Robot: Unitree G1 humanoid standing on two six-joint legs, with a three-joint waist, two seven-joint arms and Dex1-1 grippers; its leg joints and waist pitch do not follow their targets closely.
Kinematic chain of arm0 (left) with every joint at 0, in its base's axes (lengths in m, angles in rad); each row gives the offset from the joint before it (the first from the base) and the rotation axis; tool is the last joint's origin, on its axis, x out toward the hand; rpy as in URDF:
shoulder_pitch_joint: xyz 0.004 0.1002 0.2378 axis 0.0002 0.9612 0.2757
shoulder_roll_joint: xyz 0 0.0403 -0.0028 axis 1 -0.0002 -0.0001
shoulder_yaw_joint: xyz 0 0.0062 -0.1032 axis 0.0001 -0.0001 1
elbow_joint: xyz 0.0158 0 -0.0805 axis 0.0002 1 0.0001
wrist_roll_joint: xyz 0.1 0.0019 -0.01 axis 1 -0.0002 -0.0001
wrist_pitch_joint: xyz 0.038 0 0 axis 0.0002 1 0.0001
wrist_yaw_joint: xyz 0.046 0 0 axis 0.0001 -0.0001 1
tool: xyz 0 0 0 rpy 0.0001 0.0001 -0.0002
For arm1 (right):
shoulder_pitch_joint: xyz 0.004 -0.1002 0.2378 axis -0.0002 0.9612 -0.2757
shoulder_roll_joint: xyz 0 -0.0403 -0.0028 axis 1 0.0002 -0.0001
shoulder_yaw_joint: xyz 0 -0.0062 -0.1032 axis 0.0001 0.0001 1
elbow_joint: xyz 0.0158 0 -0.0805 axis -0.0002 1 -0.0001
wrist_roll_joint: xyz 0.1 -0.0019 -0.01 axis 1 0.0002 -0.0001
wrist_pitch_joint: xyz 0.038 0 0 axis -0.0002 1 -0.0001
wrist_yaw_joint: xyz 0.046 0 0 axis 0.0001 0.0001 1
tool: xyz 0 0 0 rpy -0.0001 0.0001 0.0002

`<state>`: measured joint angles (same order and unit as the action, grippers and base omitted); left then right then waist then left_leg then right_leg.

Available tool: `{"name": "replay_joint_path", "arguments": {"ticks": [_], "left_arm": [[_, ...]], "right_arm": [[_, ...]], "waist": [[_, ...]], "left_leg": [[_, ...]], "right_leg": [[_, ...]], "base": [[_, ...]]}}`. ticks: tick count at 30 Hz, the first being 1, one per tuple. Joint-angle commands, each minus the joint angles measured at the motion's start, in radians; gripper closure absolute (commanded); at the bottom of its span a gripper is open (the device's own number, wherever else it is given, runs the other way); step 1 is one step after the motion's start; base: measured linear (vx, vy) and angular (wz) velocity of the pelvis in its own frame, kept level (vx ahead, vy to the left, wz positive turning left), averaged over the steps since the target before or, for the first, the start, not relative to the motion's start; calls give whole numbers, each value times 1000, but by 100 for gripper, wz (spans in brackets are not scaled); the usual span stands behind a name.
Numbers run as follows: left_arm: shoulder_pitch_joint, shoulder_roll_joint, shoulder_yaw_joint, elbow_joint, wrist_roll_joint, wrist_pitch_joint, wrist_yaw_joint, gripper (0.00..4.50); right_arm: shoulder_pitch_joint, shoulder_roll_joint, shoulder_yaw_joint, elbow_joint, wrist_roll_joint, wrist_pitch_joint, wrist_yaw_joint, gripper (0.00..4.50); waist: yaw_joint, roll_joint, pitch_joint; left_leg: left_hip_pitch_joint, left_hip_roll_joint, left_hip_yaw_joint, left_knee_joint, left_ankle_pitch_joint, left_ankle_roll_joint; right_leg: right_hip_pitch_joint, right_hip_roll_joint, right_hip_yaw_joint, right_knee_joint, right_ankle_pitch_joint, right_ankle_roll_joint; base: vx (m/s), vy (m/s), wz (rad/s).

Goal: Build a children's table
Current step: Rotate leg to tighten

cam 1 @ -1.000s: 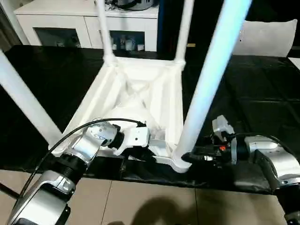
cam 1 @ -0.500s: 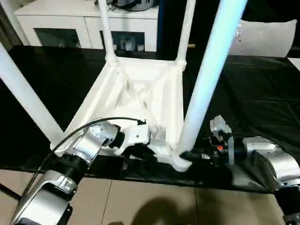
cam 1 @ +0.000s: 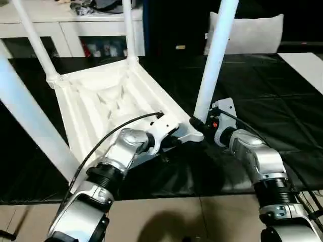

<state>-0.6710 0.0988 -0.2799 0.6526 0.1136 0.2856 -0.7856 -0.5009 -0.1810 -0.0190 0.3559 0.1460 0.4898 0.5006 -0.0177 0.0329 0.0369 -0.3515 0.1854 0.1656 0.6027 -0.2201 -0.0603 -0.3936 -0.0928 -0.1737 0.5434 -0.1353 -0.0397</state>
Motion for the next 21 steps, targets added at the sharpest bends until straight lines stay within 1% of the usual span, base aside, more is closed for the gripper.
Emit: {"name": "replay_joint_path", "arguments": {"ticks": [1, 2, 4, 6, 7, 8, 9, 10, 11, 12, 13, 14, 15, 16, 17, 18, 19, 20, 21], "left_arm": [[-15, -31, -19, -27, -4, -32, -12, 450], [-12, -13, -27, -26, 2, -52, -30, 450], [-11, -4, -30, -24, 4, -61, -37, 450], [-2, 31, -43, -22, 0, -104, -89, 450], [1, 43, -47, -24, -1, -116, -107, 450], [11, 72, -63, -27, -2, -169, -161, 450], [11, 72, -63, -27, -2, -169, -161, 450], [17, 88, -70, -30, -6, -193, -197, 450], [26, 121, -84, -33, -6, -232, -255, 450], [28, 131, -88, -33, -5, -247, -271, 450], [29, 140, -91, -32, -6, -260, -284, 450], [29, 140, -91, -32, -6, -260, -284, 450], [30, 158, -99, -32, -14, -285, -322, 450], [30, 158, -99, -32, -14, -285, -322, 450], [34, 185, -114, -39, -24, -315, -390, 450], [36, 196, -120, -41, -26, -324, -416, 450], [37, 202, -124, -41, -27, -334, -434, 450], [40, 216, -133, -43, -26, -360, -462, 450], [40, 221, -136, -40, -24, -376, -473, 450]], "right_arm": [[13, 21, 59, -12, 27, 2, 67, 176], [20, -5, 60, -20, 30, -10, 91, 163], [23, -19, 61, -22, 30, -19, 104, 135], [37, -66, 50, -29, 48, -45, 183, 129], [42, -82, 46, -32, 54, -54, 212, 118], [54, -120, 45, -38, 61, -72, 272, 95], [54, -120, 45, -38, 61, -72, 272, 95], [61, -141, 46, -42, 66, -82, 309, 90], [79, -186, 52, -53, 78, -102, 392, 87], [85, -201, 55, -57, 83, -110, 419, 71], [90, -213, 57, -60, 90, -111, 443, 71], [90, -213, 57, -60, 90, -111, 443, 47], [95, -241, 62, -59, 97, -117, 486, 45], [95, -241, 62, -59, 97, -117, 486, 39], [96, -275, 75, -44, 76, -156, 516, 39], [95, -285, 79, -38, 69, -170, 524, 12], [94, -291, 82, -34, 65, -179, 533, 12], [102, -309, 96, -44, 71, -189, 584, 12], [108, -321, 104, -52, 77, -195, 619, 12]], "waist": [[11, -8, -68], [14, -8, -69], [21, -7, -71], [27, -6, -71], [29, -6, -71], [34, -6, -70], [36, -5, -70], [37, -5, -68], [43, -5, -69], [50, -3, -68], [55, -3, -68], [62, -4, -68], [64, -4, -68], [69, -3, -67], [71, -4, -67], [76, -4, -69], [81, -3, -69], [83, -8, -69], [84, -8, -69]], "left_leg": [[-12, 39, -17, -60, -114, 110], [-14, 40, -17, -60, -99, 117], [-12, 42, -16, -59, -86, 126], [-12, 44, -16, -59, -88, 135], [-12, 44, -15, -59, -88, 137], [-9, 46, -14, -60, -95, 138], [-8, 46, -14, -60, -99, 137], [-8, 48, -13, -61, -102, 133], [-7, 49, -14, -62, -113, 131], [-3, 53, -13, -63, -114, 128], [-2, 54, -12, -64, -113, 126], [2, 56, -10, -64, -113, 119], [2, 57, -11, -65, -113, 115], [2, 57, -10, -66, -122, 111], [2, 57, -10, -66, -123, 108], [3, 56, -9, -65, -120, 103], [4, 56, -8, -65, -119, 101], [2, 56, -8, -66, -118, 102], [2, 56, -7, -65, -116, 103]], "right_leg": [[67, -74, 58, -68, -355, -86], [69, -74, 58, -65, -336, -94], [68, -74, 61, -60, -305, -103], [68, -75, 62, -57, -292, -110], [68, -73, 62, -56, -289, -110], [66, -74, 64, -58, -293, -113], [66, -74, 63, -58, -296, -113], [65, -74, 64, -58, -302, -117], [66, -75, 64, -58, -307, -114], [62, -75, 67, -57, -306, -114], [63, -76, 67, -56, -304, -117], [61, -76, 70, -54, -291, -123], [61, -76, 70, -50, -286, -127], [61, -76, 70, -52, -291, -126], [62, -76, 70, -50, -291, -127], [61, -78, 71, -50, -290, -125], [60, -78, 72, -48, -283, -128], [62, -78, 72, -45, -284, -130], [62, -78, 72, -47, -284, -129]], "base": [[0, 0, 0], [0, 0, 0], [0, 0, 0], [0, 0, 0], [0, 0, 0], [0, 0, 0], [0, 0, 0], [0, 0, 0], [0, 0, 0], [0, 0, 0], [0, 0, 0], [0, 0, 0], [0, 0, 0], [0, 0, 0], [0, 0, 0], [0, 0, 0], [0, 0, 0], [0, 0, 0], [0, 0, 0]]}}
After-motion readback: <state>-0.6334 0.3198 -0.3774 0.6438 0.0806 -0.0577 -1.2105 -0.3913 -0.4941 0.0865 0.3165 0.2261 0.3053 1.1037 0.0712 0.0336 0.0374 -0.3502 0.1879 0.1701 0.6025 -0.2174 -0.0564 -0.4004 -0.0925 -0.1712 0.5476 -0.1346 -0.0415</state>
